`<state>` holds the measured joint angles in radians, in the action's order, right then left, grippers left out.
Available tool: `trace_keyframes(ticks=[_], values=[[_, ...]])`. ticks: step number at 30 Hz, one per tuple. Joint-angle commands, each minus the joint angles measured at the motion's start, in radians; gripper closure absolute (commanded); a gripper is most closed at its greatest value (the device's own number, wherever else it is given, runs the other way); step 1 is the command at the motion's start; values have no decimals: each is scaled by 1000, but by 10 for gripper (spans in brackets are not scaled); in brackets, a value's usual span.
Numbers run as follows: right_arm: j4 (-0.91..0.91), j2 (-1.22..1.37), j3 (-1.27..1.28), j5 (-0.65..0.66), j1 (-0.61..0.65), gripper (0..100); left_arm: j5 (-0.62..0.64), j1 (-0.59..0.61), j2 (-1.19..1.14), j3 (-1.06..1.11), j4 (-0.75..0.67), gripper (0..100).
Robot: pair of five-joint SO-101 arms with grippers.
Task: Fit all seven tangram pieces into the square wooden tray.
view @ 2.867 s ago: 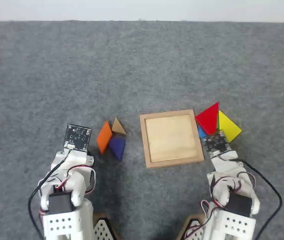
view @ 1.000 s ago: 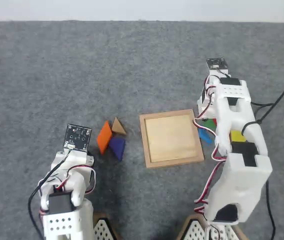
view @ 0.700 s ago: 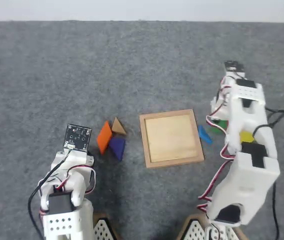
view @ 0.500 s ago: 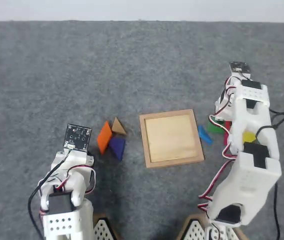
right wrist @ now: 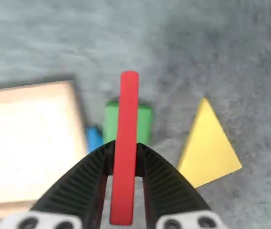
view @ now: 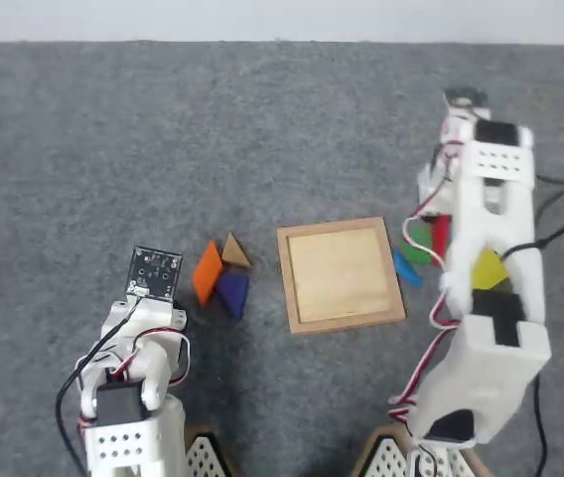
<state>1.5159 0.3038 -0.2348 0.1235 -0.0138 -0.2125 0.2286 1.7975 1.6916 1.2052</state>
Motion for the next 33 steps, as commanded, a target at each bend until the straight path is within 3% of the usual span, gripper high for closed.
trace_keyframes(ticks=[1, 7, 11, 16, 25, 33], values=[[79, -101, -100, 110, 140, 992, -5, 5, 0, -7, 11, 930], [111, -88, -80, 551, 407, 992, -5, 5, 0, -7, 11, 930], [88, -56, -48, 733, 515, 992, -5, 5, 0, -7, 11, 930], [30, 30, 11, 781, 570, 992, -5, 5, 0, -7, 11, 930], [16, 119, 29, 1003, 542, 992, -5, 5, 0, -7, 11, 930], [-5, 125, 29, 1039, 504, 992, -5, 5, 0, -7, 11, 930]])
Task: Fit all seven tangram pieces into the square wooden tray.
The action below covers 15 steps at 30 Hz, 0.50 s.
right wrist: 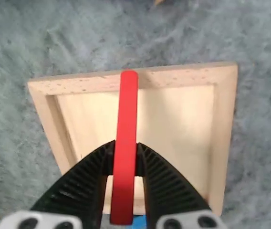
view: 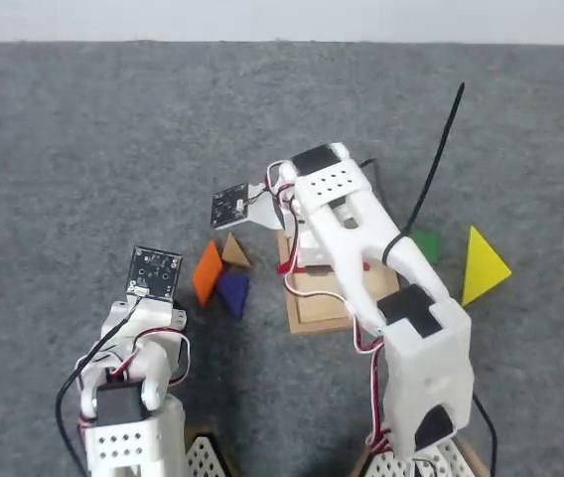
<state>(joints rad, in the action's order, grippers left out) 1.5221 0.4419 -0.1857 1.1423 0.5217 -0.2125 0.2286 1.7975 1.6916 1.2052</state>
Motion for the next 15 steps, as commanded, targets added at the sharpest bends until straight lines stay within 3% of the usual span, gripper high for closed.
trace_keyframes(ticks=[1, 15], values=[[-12, -13, -20, 20, -39, 992, -5, 5, 0, -7, 11, 930], [-56, 38, -20, 38, -54, 989, -5, 5, 0, -7, 11, 930]])
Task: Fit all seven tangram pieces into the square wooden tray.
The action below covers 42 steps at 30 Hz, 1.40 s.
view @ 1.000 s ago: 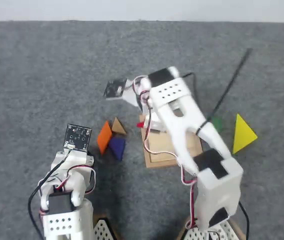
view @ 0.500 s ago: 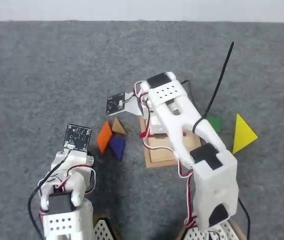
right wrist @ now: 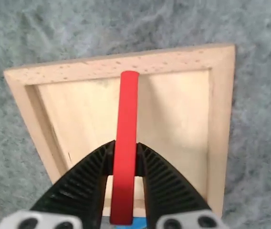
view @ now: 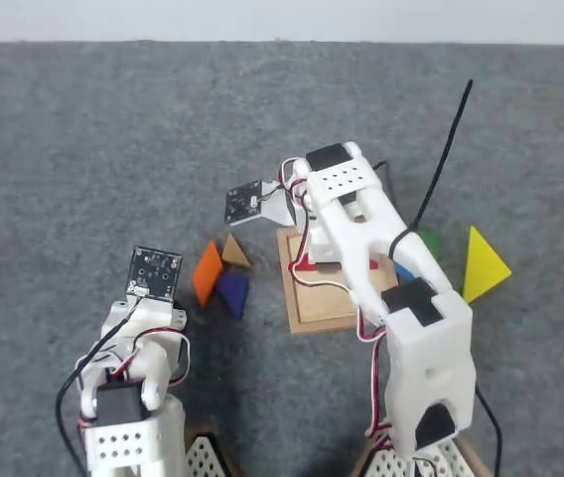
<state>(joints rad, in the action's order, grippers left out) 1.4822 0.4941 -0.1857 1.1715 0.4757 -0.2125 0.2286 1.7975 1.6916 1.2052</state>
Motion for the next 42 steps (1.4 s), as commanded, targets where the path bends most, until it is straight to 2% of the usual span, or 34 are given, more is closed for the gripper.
trace_keyframes(ticks=[1, 7, 10, 24, 28, 32, 36, 42], values=[[-16, -16, -20, 9, -10, 975, -5, 5, 0, -7, 11, 930], [-5, -16, -84, 8, -36, 819, -5, 5, 0, -7, 11, 930], [-4, -16, -98, 8, -42, 776, -5, 5, 0, -7, 11, 930], [96, -12, -178, 5, -45, 771, -5, 5, 0, -7, 11, 930], [131, -22, -153, -35, -18, 772, -5, 5, 0, -7, 11, 930], [137, -22, -153, -97, 12, 772, -5, 5, 0, -7, 11, 930], [30, -16, -153, -215, 8, 772, -5, 5, 0, -7, 11, 930], [-50, 22, -141, -431, -70, 772, -5, 5, 0, -7, 11, 930]])
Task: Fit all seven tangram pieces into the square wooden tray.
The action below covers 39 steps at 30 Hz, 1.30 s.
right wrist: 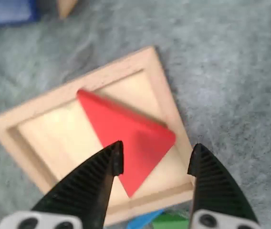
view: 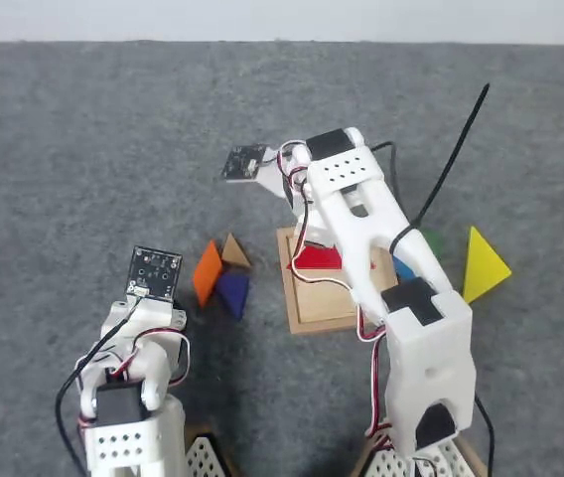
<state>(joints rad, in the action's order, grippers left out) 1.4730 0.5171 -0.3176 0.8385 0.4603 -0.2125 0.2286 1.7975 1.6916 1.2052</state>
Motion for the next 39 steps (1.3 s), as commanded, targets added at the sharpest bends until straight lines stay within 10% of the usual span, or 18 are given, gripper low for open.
trace_keyframes(ticks=[1, 39], values=[[-61, 8, -6, -126, -76, 772, -5, 5, 0, -7, 11, 930], [-214, -363, 552, -443, -99, 772, -5, 5, 0, -7, 11, 930]])
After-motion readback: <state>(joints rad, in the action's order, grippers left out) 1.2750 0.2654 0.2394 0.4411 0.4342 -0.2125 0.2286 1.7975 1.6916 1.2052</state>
